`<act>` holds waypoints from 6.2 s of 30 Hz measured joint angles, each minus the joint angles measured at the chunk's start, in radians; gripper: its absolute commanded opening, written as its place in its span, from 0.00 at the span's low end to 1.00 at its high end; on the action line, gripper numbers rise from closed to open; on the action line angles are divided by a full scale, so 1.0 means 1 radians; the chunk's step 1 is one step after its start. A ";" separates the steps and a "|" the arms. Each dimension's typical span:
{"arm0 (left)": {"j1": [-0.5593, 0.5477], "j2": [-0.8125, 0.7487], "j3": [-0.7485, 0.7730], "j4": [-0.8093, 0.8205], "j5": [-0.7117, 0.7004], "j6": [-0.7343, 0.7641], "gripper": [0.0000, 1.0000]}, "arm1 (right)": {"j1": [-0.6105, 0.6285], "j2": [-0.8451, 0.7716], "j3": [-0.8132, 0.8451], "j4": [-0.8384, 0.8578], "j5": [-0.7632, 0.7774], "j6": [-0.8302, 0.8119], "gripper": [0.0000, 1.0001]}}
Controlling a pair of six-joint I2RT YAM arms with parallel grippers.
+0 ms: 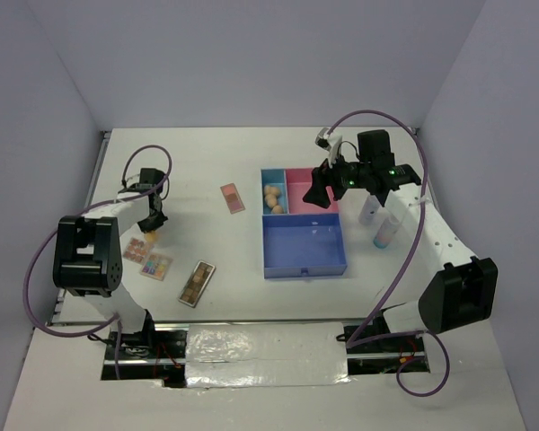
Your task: Organize the makeup
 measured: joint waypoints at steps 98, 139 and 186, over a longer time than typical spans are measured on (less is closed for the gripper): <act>-0.386 -0.674 -0.320 0.364 0.484 -0.049 0.82 | -0.797 -0.240 -0.122 -0.406 -0.053 -0.480 0.94; -0.278 -0.669 -0.343 0.330 0.449 -0.067 0.82 | -0.571 -0.266 -0.321 -0.194 0.095 -0.376 0.91; -0.272 -0.706 -0.351 0.322 0.462 -0.071 0.83 | -0.571 -0.097 -0.381 0.004 0.285 -0.206 0.22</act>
